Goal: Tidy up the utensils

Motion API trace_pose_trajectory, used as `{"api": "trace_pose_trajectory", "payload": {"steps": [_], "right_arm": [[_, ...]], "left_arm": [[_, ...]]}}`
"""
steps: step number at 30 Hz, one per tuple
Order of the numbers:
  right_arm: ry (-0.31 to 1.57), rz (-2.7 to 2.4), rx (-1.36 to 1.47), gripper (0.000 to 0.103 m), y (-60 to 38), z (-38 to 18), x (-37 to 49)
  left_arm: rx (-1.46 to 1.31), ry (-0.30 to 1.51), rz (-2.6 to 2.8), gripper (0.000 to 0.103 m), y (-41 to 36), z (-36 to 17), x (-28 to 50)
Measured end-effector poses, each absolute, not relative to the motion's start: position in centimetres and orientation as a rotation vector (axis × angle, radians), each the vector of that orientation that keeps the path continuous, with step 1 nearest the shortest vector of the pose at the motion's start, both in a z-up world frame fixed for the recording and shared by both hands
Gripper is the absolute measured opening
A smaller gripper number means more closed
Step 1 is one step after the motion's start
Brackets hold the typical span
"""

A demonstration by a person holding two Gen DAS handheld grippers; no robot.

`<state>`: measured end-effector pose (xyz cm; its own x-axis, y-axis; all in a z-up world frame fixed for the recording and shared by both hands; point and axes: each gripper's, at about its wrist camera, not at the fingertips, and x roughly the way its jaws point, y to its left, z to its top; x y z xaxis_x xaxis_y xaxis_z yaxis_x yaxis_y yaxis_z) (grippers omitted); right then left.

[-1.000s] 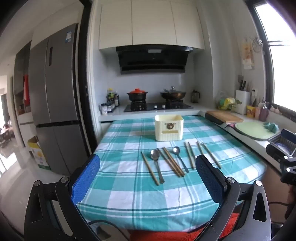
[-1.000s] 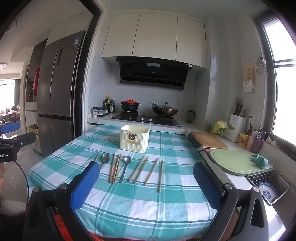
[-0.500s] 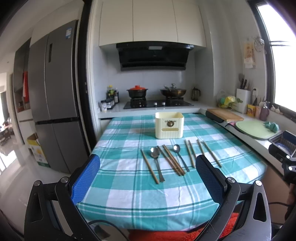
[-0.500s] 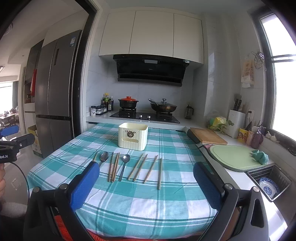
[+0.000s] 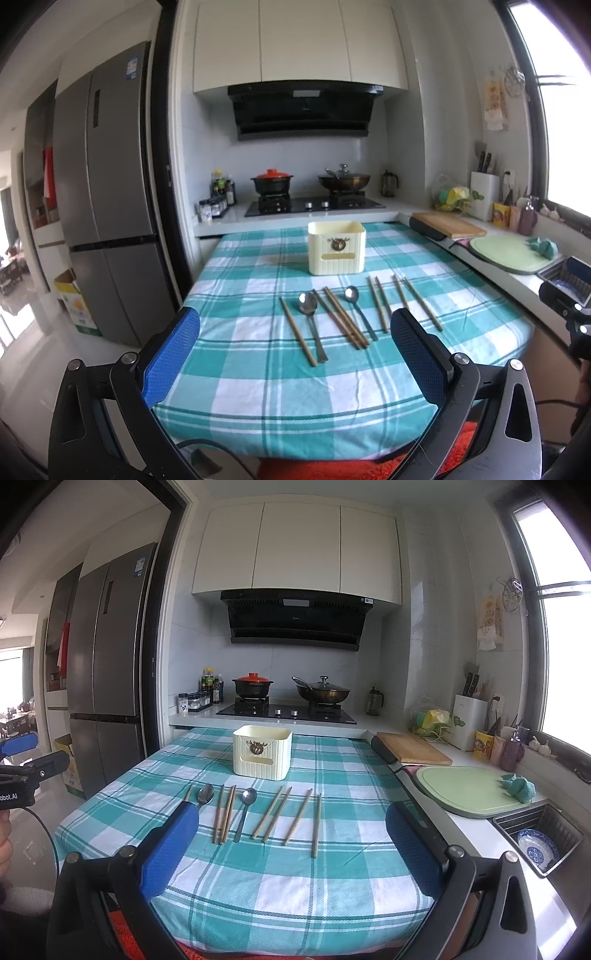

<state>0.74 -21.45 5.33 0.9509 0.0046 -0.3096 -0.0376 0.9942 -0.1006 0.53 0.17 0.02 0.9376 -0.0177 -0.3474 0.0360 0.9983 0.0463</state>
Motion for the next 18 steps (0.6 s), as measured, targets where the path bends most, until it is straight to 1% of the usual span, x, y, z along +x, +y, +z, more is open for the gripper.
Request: {"api": "trace_pose_trajectory", "payload": {"steps": [18], "right_arm": [[0.321, 0.022, -0.103, 0.103, -21.53, 4.96, 0.97]], "left_arm": [[0.065, 0.368, -0.034, 0.103, -0.2, -0.28, 0.86]]}}
